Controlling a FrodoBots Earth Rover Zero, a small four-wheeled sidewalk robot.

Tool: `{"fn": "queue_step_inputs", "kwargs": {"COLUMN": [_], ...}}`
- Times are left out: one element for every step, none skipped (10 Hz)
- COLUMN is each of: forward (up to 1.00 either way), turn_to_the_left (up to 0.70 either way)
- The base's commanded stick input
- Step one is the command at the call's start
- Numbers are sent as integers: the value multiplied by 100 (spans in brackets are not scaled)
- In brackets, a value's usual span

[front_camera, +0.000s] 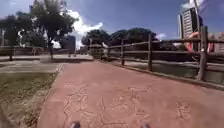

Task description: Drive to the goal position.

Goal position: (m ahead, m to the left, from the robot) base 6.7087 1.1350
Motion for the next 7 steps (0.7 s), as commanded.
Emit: {"fn": "queue_step_inputs", "kwargs": {"forward": [85, 85, 85, 85, 85, 85, 85], "turn_to_the_left": [0, 0, 0, 0, 12, 34, 34]}}
